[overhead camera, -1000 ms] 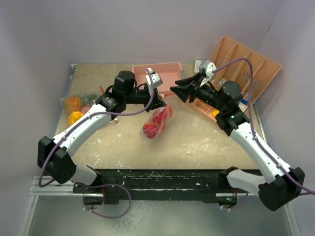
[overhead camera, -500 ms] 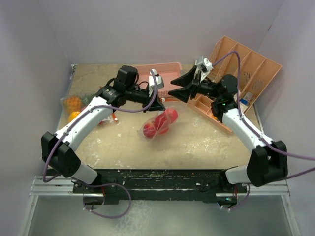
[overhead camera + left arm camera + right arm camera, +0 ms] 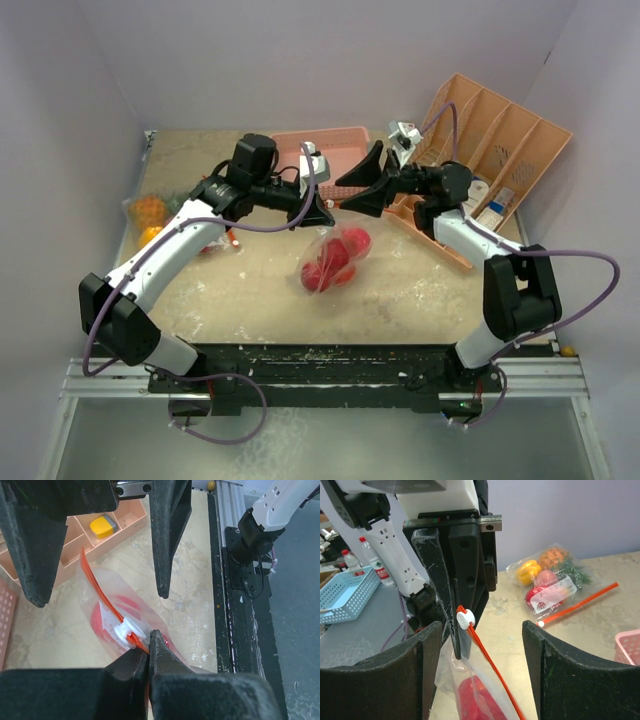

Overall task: Open the zip-top bag and remove the fake food
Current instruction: Adjust the zipper food storage bag at the center of the board.

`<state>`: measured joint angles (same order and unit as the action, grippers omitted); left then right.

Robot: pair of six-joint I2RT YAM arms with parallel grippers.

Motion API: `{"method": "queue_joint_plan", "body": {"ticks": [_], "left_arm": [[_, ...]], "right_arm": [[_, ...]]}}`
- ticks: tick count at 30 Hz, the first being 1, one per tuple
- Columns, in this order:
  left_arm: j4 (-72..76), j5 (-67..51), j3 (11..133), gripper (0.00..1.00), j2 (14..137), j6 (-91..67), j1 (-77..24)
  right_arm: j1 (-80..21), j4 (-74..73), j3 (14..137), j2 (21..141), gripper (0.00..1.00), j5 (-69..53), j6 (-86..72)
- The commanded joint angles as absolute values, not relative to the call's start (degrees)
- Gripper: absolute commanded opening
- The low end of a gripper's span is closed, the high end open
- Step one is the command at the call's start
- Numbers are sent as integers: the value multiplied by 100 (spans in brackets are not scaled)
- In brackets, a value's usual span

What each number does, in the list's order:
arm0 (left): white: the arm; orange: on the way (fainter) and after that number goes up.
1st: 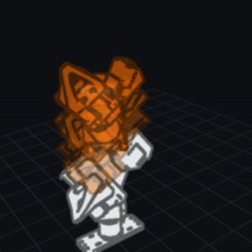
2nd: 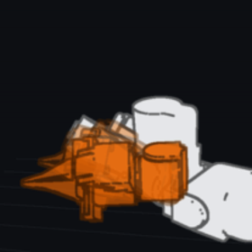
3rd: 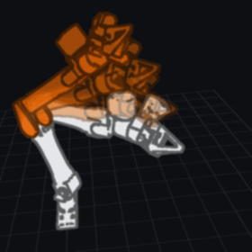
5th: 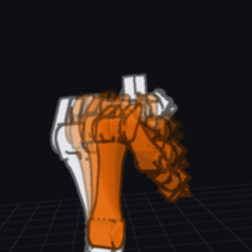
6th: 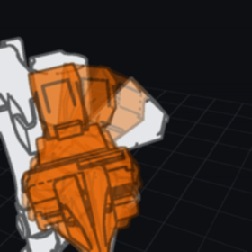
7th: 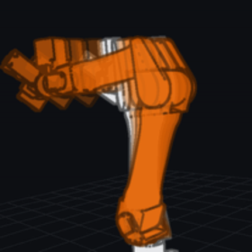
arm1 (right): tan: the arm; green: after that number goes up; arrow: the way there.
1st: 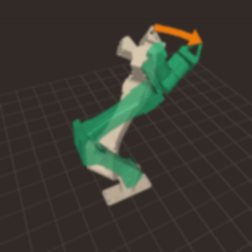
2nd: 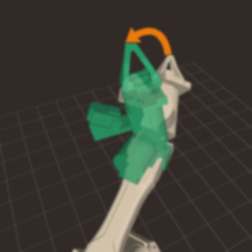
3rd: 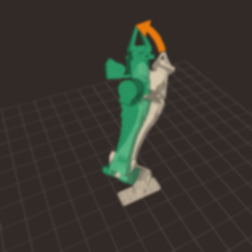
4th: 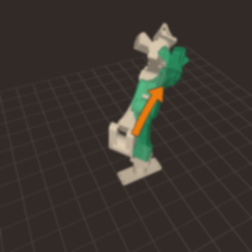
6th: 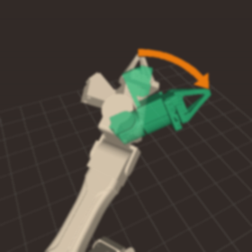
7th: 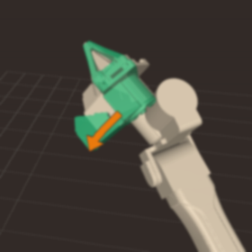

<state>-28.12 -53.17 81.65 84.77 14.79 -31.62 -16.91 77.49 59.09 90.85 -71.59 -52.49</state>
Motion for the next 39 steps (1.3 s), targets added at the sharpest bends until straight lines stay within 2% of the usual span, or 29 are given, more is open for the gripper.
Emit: {"method": "queue_joint_plan", "body": {"ticks": [1, 6, 14, 21, 24, 32, 34, 37, 39], "left_arm": [[-2477, -5550, 8174, 0, 8305, 1595, -3146], [-2454, -5529, 8168, 0, 8308, 1585, -3154], [-2405, -5502, 8134, 0, 8340, 1574, -3164], [-2320, -5458, 8078, 0, 8329, 1531, -3161], [-2227, -5349, 8022, 0, 8261, 1481, -3157], [-2040, -4811, 7897, 0, 8121, 1367, -3155], [-2041, -4606, 7909, 0, 8145, 1347, -3155], [-2001, -4396, 7897, 0, 8167, 1308, -3155], [-1940, -4280, 7866, 0, 8147, 1273, -3155]], "right_arm": [[-1747, 8827, 6249, 9177, 68, -7541, -5937], [-1833, 8934, 6381, 9365, 60, -7576, -6114], [-2036, 9197, 6615, 9669, 39, -7588, -6412], [-2048, 9682, 6529, 9755, 9, -7652, -6748], [-2043, 10745, 6559, 9983, 0, -7695, -7631], [-2030, 10857, 6695, 10254, 1, -7580, -7915], [-2039, 10830, 6706, 10220, 10, -7612, -7942], [-2039, 10819, 6660, 10151, 28, -7667, -7974], [-2039, 10822, 6601, 10119, 31, -7684, -7975]]}}
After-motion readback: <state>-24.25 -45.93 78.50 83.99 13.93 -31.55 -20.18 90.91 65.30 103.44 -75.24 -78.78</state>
